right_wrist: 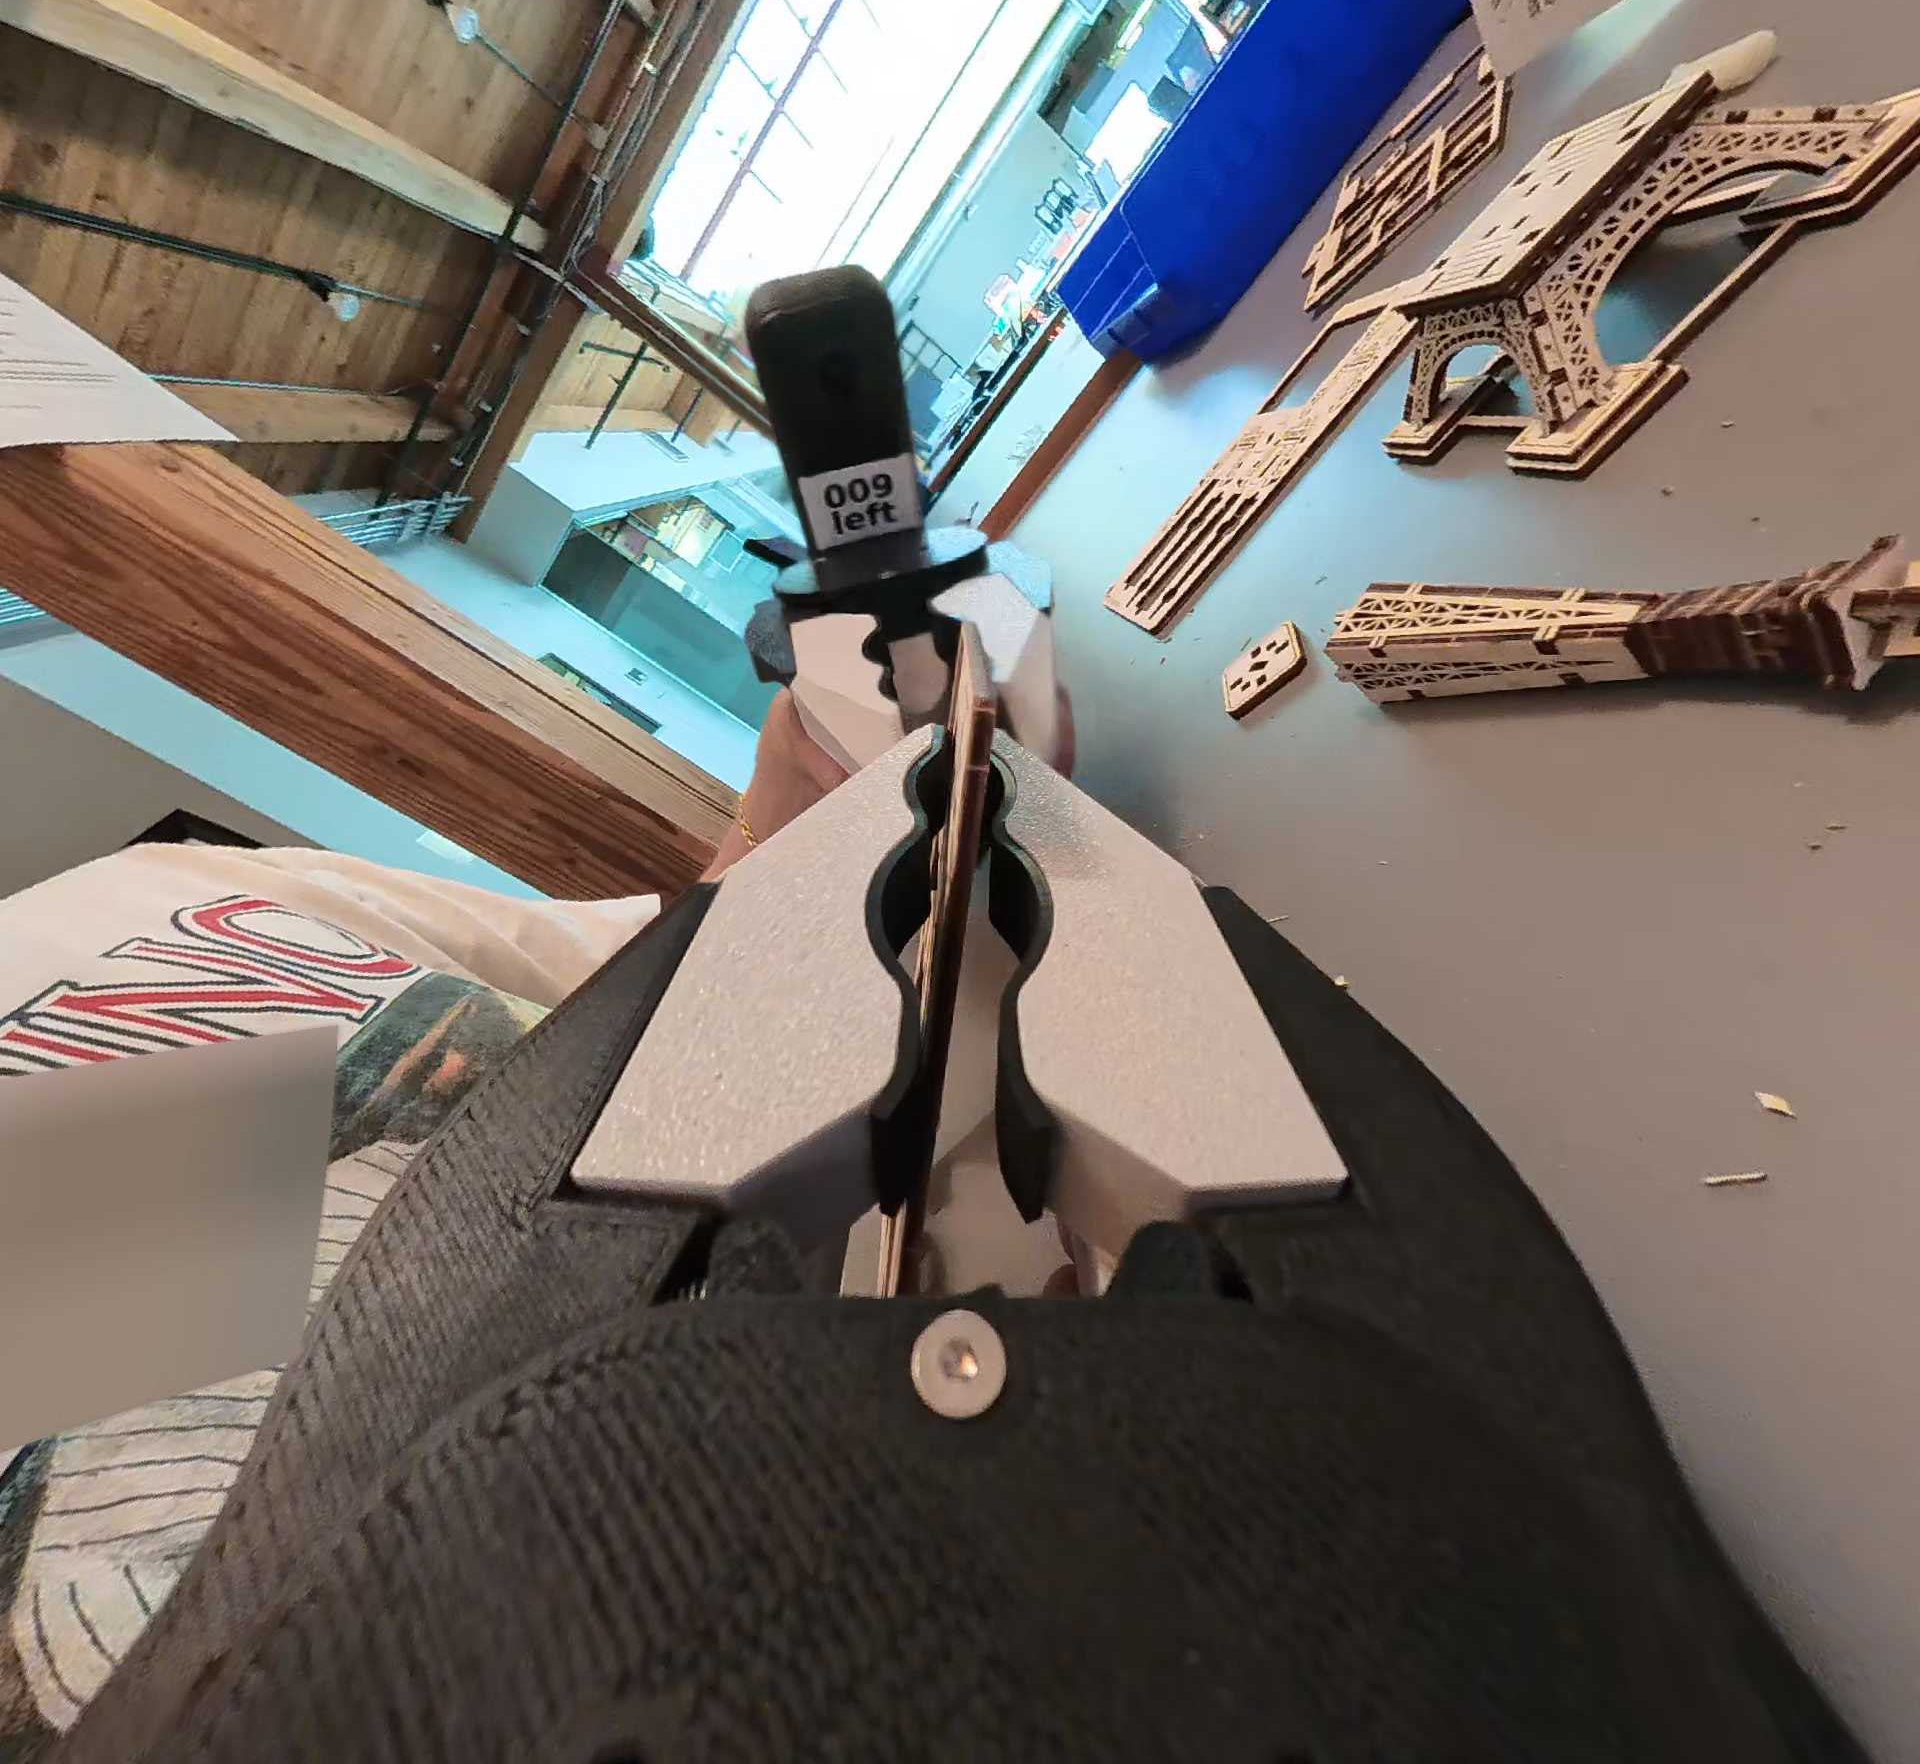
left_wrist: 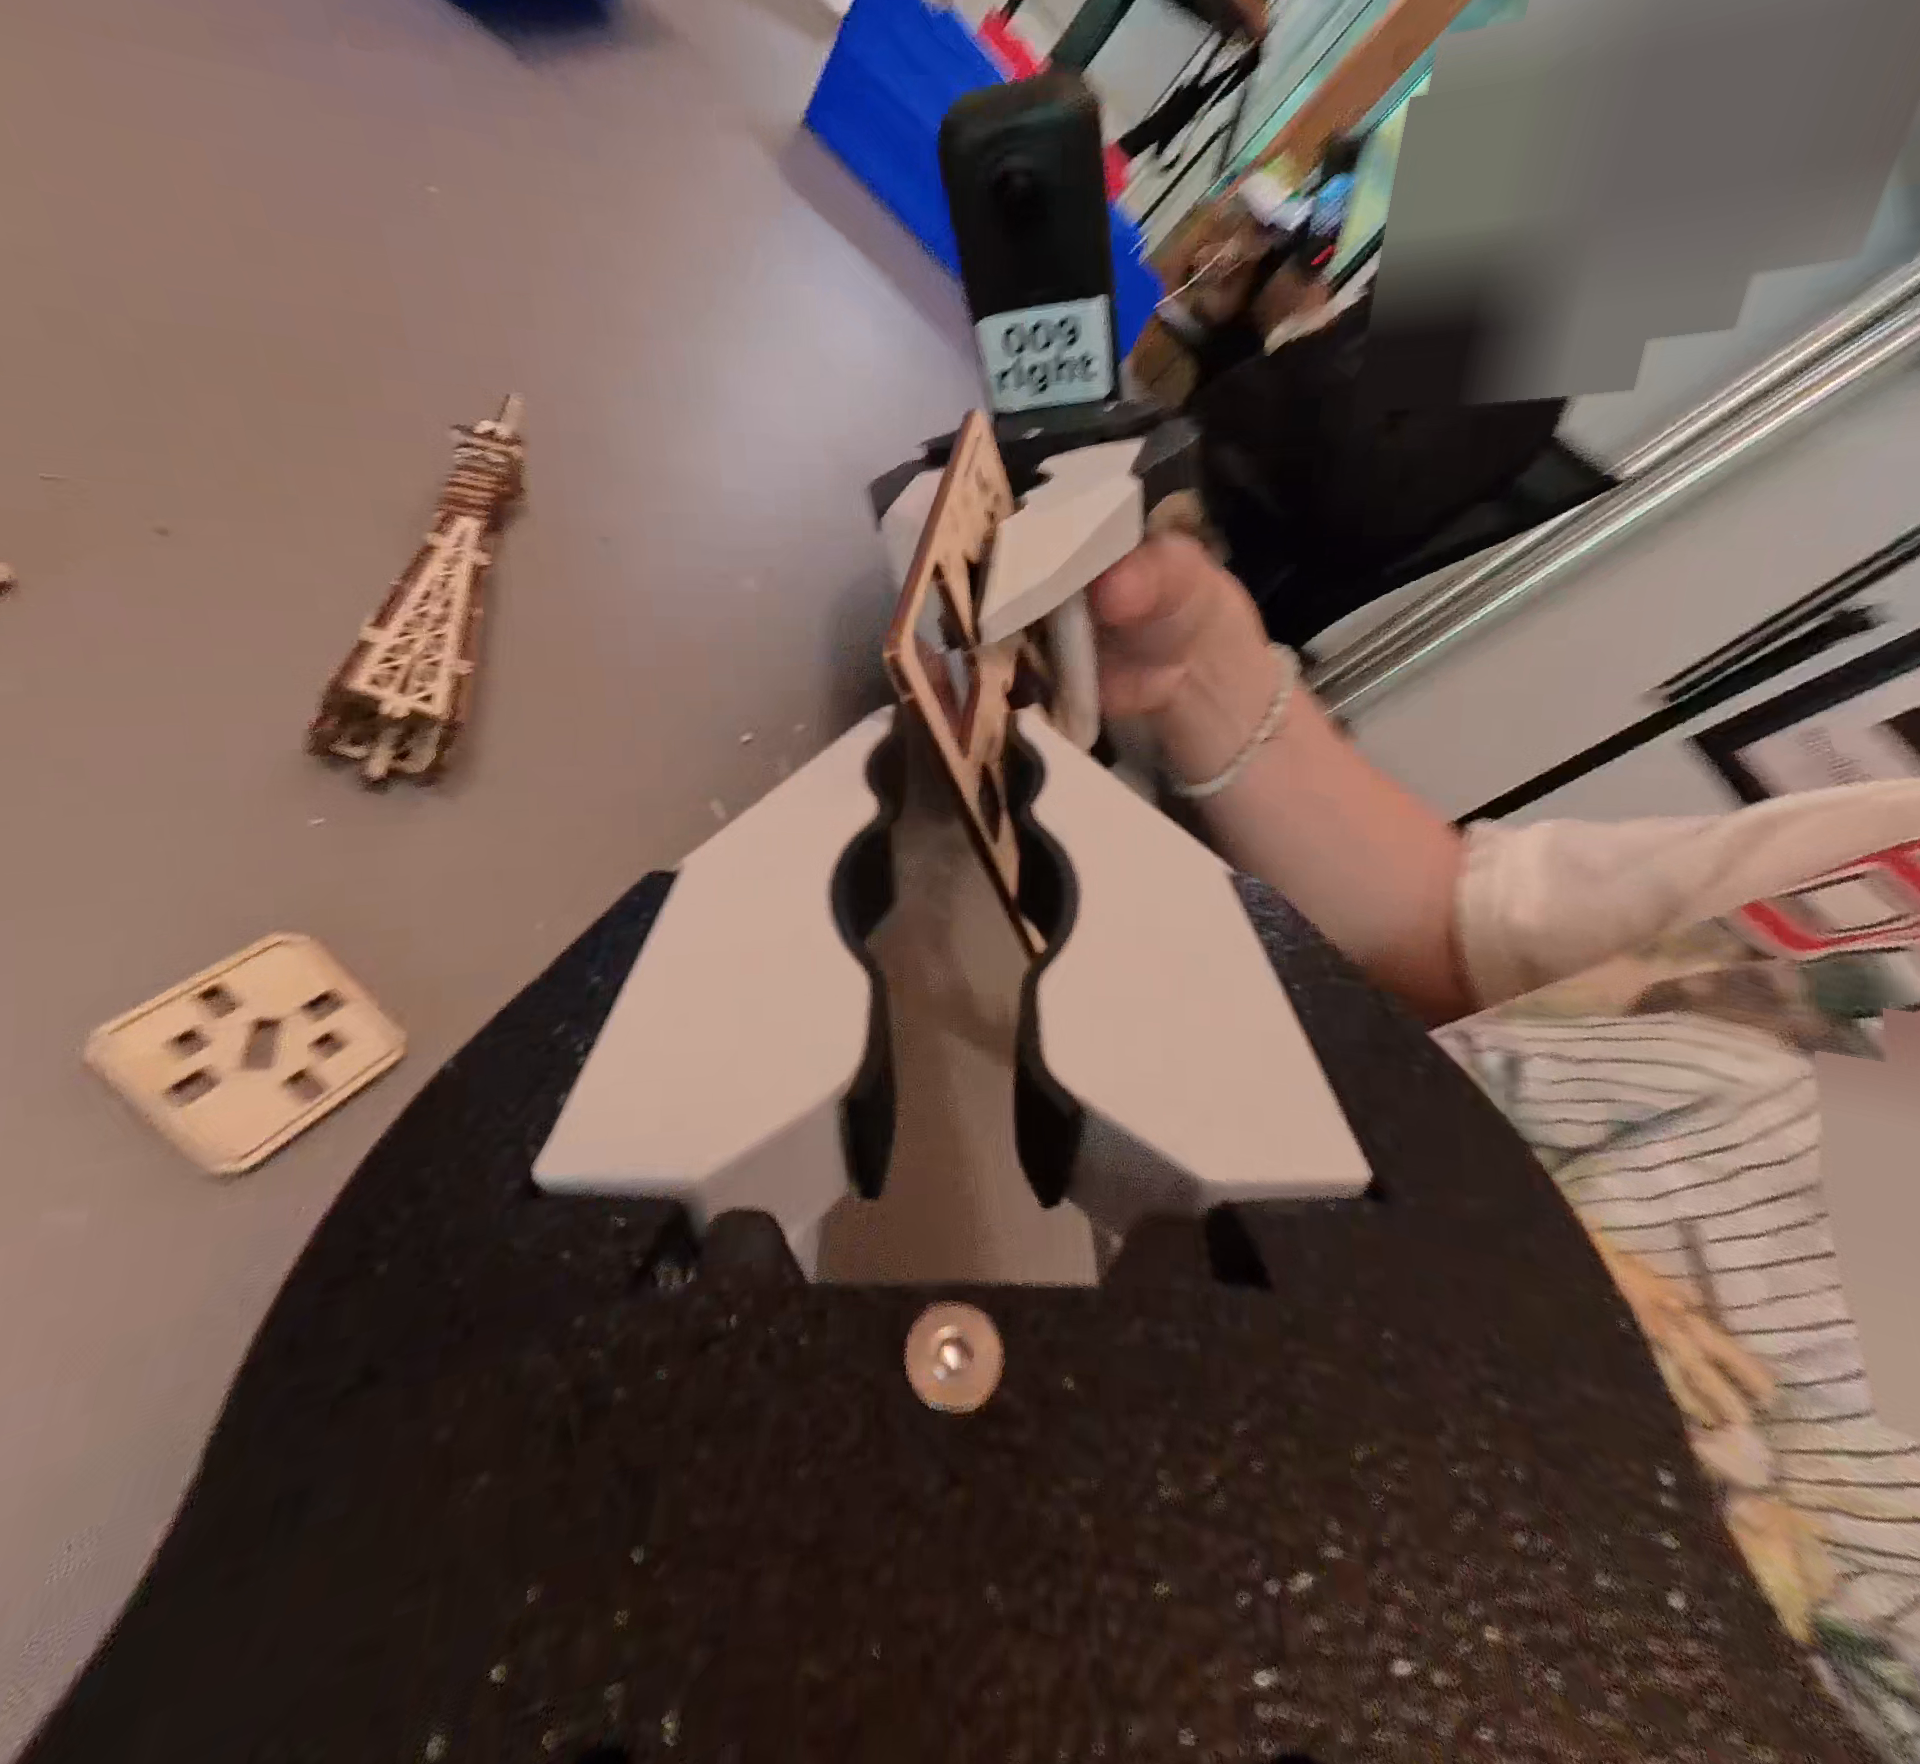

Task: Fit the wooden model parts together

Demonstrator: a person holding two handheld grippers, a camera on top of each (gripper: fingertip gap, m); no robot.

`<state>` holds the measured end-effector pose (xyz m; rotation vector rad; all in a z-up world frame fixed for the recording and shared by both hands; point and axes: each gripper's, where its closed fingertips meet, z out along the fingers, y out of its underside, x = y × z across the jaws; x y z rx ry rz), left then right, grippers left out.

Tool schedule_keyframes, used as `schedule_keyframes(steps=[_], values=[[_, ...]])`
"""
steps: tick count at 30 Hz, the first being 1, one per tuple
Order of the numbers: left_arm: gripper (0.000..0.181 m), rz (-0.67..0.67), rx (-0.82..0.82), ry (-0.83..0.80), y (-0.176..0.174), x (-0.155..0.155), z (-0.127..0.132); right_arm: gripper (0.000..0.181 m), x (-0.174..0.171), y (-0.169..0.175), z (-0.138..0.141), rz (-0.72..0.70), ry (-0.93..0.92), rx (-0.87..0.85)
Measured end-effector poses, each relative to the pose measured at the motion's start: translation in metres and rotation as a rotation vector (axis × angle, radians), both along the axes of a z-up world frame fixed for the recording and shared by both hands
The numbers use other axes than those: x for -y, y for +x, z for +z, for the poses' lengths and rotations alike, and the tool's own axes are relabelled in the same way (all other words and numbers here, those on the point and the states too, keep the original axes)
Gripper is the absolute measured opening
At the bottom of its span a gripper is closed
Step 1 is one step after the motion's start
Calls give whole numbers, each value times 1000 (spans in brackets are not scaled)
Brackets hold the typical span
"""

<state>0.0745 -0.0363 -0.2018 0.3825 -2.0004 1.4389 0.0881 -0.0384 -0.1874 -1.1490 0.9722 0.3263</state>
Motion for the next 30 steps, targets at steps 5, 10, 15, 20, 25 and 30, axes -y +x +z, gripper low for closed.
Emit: schedule_keyframes(steps=[5, 10, 15, 20, 25, 30], values=[[1, 27, -171, -111, 11, -5, 16, 17, 8, 2, 5, -40, 43, 15], [0, 98, -240, -161, 31, -23, 27, 19, 19, 9, 11, -127, 55, 53], [0, 93, -228, -134, 30, -27, 26, 10, 3, 12, 12, -65, 19, 82], [0, 87, -170, -109, 28, -33, 23, 0, -8, 11, 11, 1, 31, 74], [29, 130, 10, -38, 35, -37, 21, 0, -10, 13, 7, 7, 21, 43], [33, 137, 352, 42, 49, -31, 43, 0, -18, 5, 7, 84, 24, 43]])
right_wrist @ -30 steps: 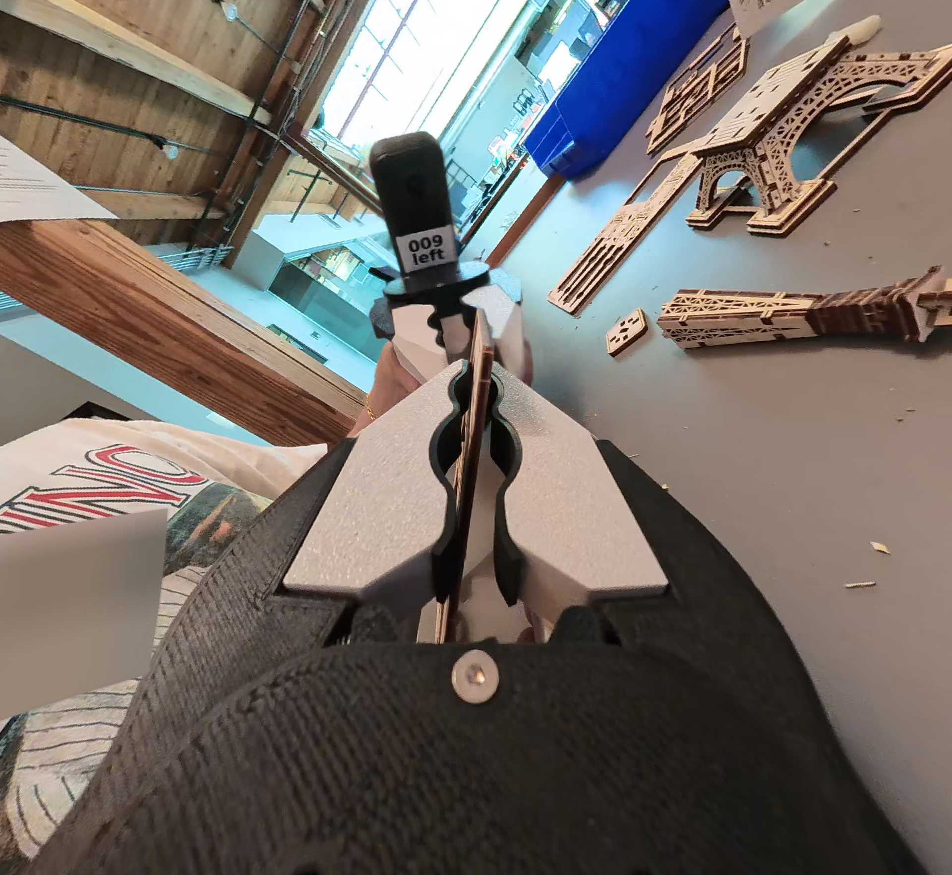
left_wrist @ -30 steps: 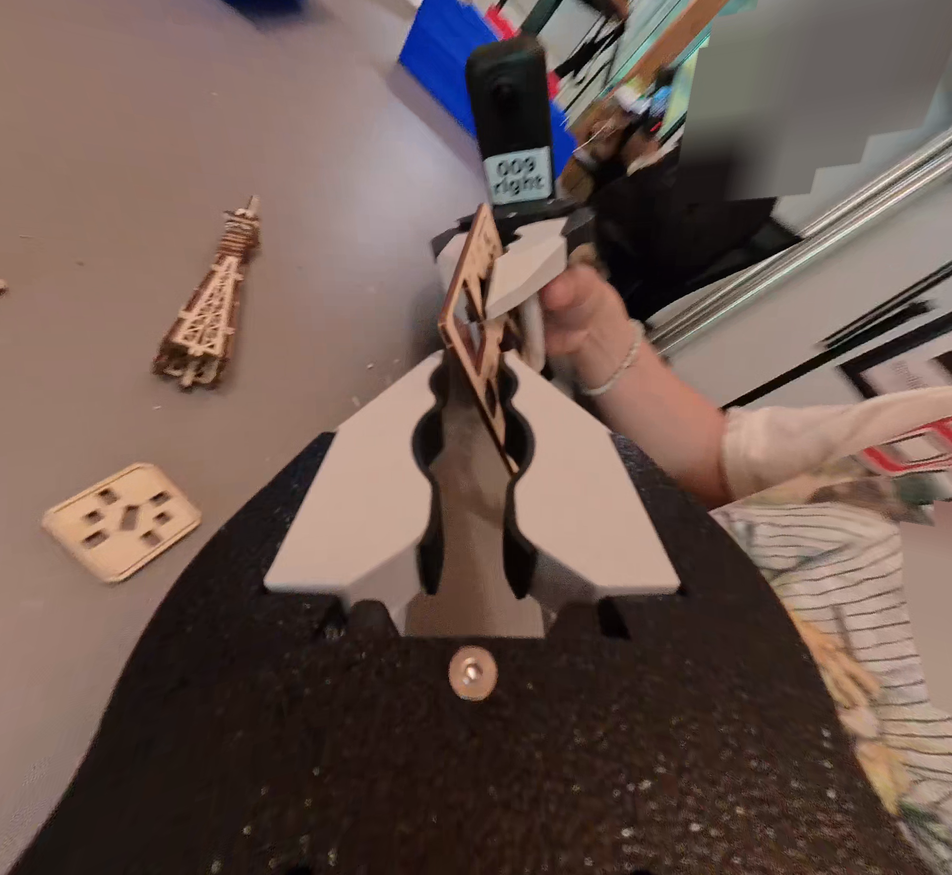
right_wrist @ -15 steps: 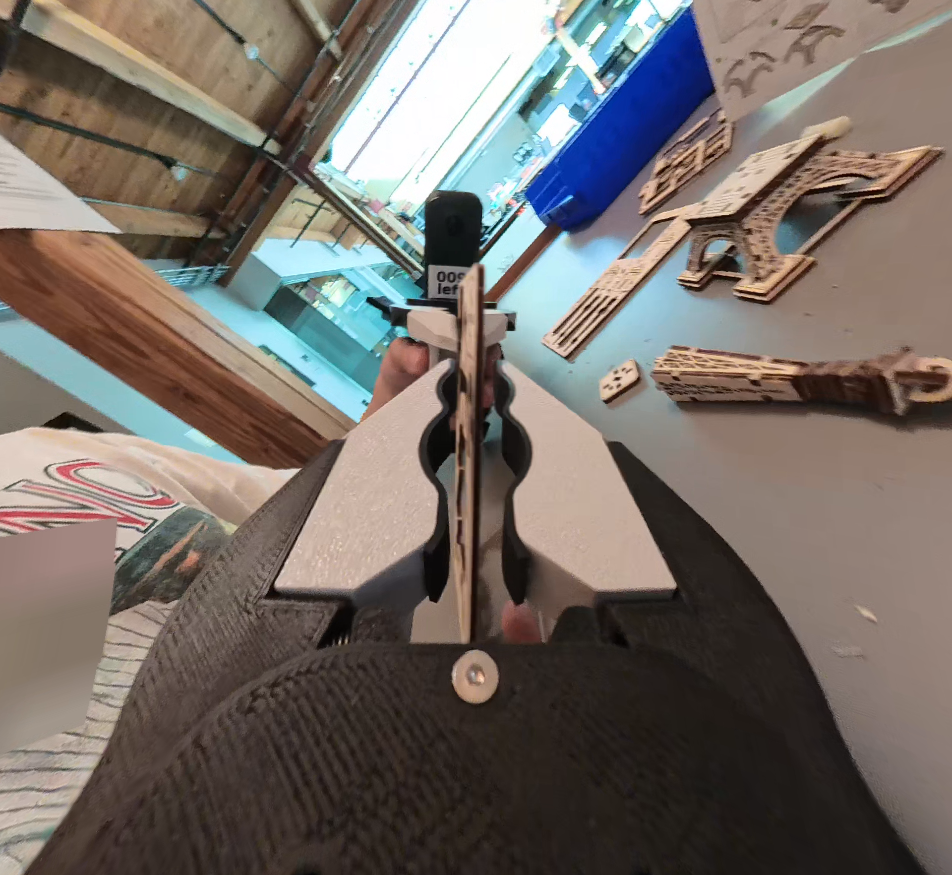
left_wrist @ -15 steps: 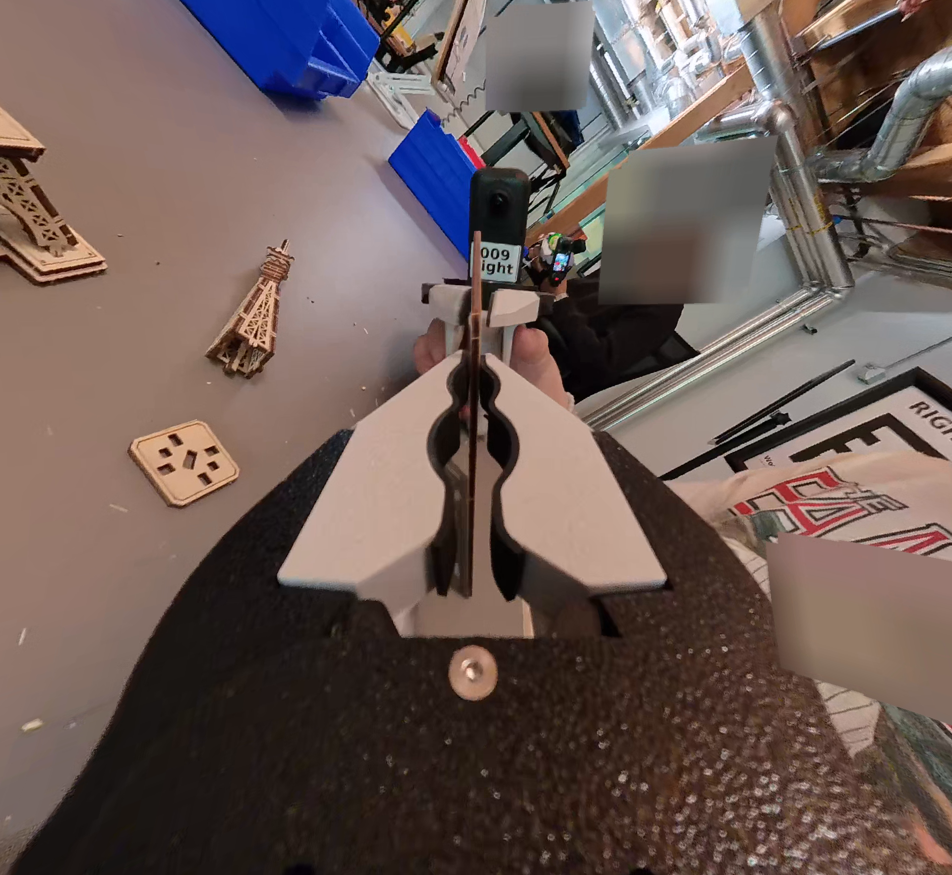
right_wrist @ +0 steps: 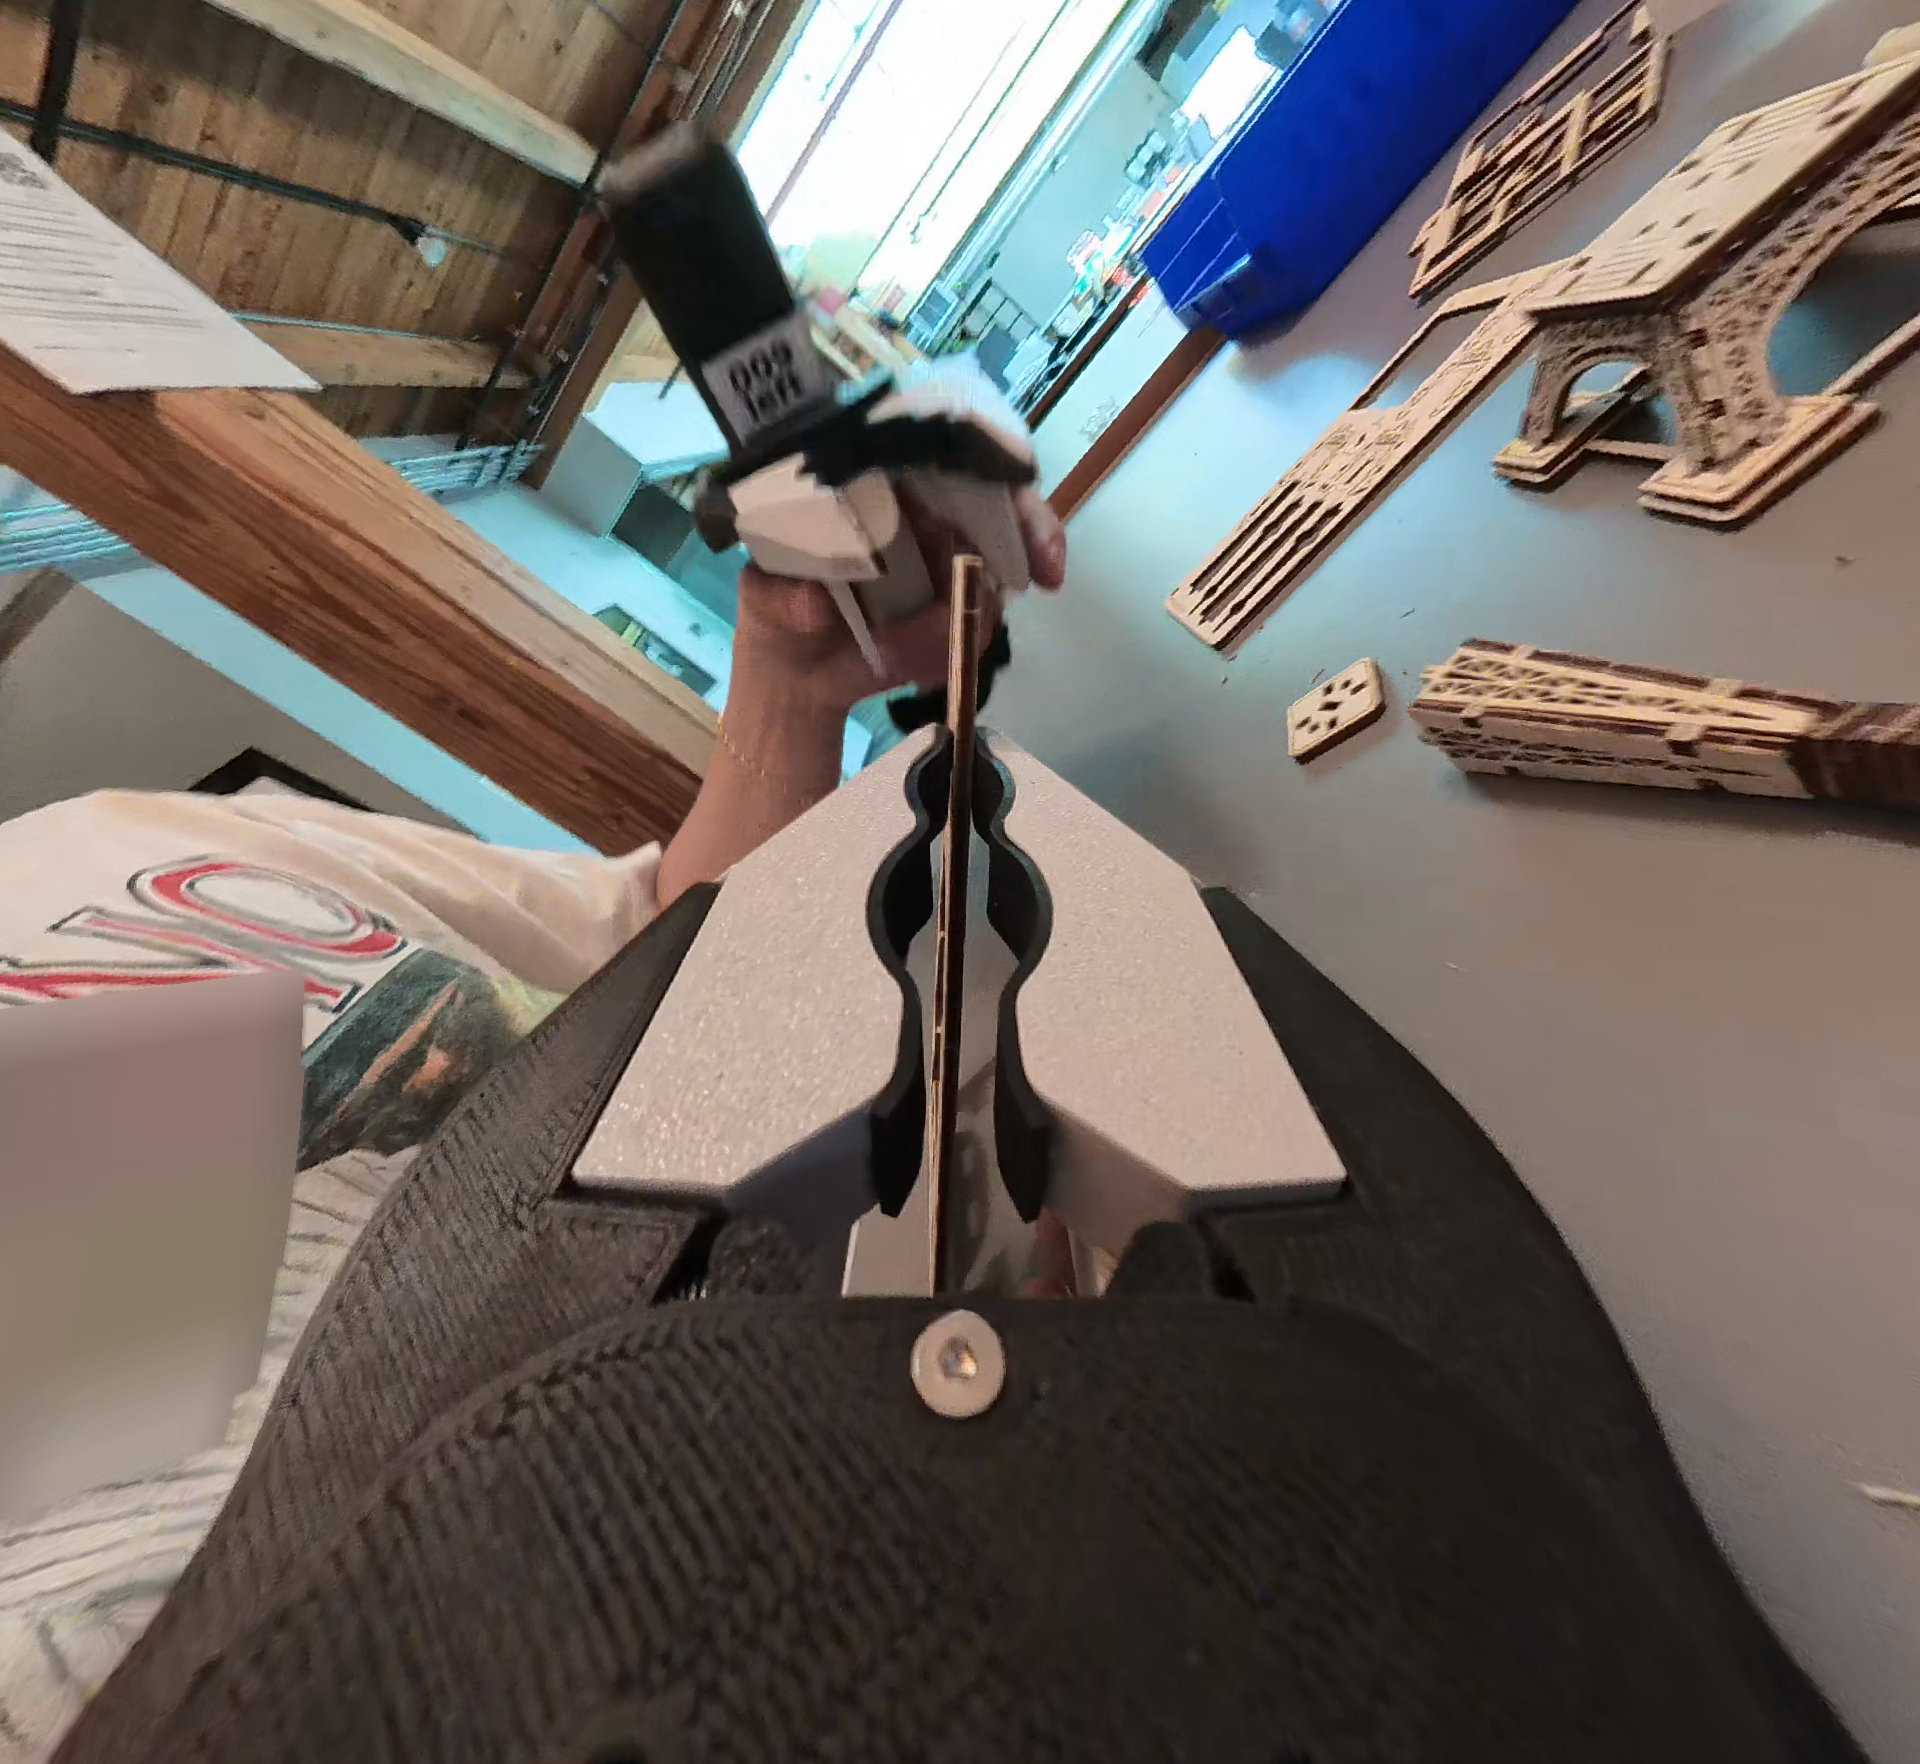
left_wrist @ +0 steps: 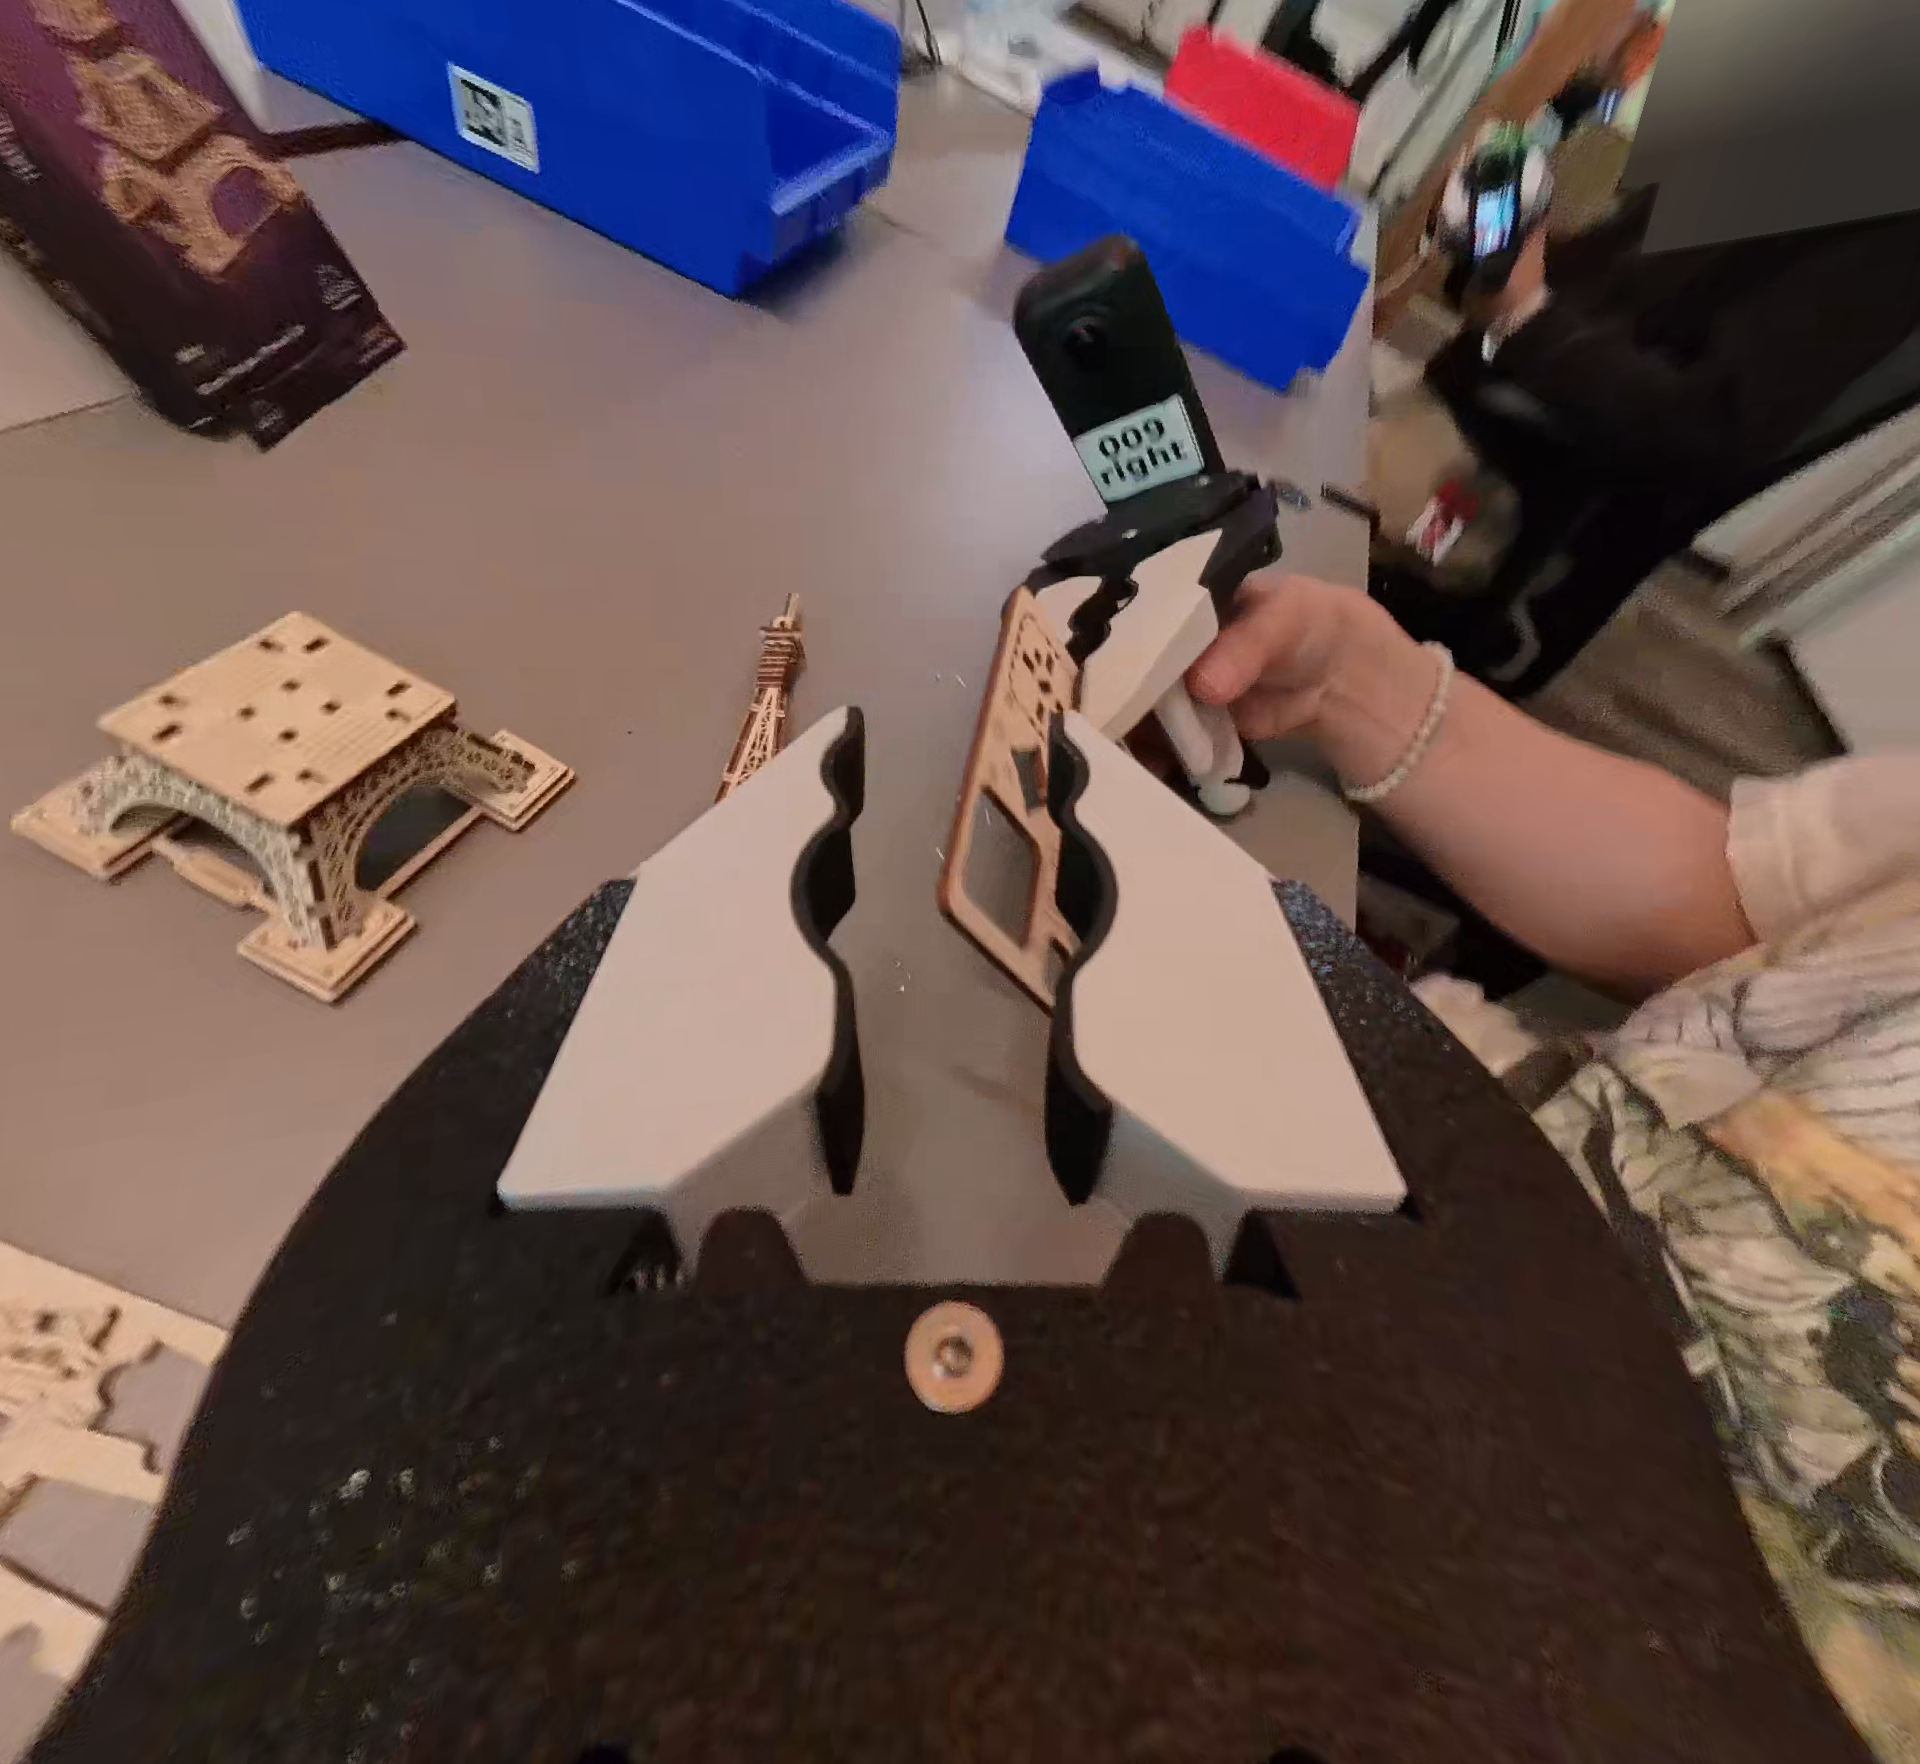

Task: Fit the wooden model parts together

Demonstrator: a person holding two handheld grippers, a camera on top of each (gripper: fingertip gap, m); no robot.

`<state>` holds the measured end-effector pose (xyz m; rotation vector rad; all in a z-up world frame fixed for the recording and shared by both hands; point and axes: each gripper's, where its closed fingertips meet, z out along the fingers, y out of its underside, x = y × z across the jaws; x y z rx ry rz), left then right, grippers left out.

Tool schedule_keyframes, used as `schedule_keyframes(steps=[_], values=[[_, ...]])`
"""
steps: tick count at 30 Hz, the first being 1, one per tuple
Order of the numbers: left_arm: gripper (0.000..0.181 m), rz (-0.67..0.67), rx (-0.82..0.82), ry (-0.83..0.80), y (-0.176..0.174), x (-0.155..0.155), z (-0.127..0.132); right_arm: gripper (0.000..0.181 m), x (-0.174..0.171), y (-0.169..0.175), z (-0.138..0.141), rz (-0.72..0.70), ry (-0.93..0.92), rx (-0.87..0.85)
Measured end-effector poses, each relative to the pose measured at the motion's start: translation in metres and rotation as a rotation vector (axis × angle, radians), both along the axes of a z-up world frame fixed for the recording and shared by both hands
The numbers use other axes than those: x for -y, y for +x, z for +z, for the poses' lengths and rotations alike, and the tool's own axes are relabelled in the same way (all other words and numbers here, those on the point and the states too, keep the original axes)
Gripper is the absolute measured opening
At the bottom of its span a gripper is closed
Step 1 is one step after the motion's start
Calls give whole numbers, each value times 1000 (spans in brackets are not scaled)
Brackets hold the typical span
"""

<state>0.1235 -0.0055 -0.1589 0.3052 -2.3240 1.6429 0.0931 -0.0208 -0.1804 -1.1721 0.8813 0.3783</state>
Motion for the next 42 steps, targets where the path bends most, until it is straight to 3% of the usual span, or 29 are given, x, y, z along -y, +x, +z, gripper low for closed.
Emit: schedule_keyframes(steps=[2, 5, 14, 17, 24, 29, 32, 36, 38, 42], values=[[32, -108, 3, 106, -11, 9, -6, 0, -6, -8, 2, 64, -1, 16], [7, -279, -127, 217, -32, 20, -18, 1, -8, -8, 0, 68, -12, 13], [1, -228, -420, 14, -17, 26, -10, 4, 5, 4, 3, -43, 28, 7], [1, -208, -436, -49, -13, 25, -10, 8, 4, 3, 4, -33, 26, 13], [4, -161, -276, -65, -11, 25, -7, 0, -1, 2, 0, -12, 2, -5], [5, 34, 211, 7, 17, 18, 5, 0, 1, 8, -8, -48, -33, -47], [0, -13, 423, 48, 2, 17, 17, 1, 1, 14, -16, -84, -81, -80], [2, -35, 586, 307, 2, 20, -16, 1, 1, 20, -26, -113, -125, -127], [13, -20, 642, 372, 6, 25, -26, 1, -2, 19, -29, -91, -139, -145], [32, 24, 582, 428, 15, 27, -33, 1, -13, 9, -31, 6, -160, -141]])
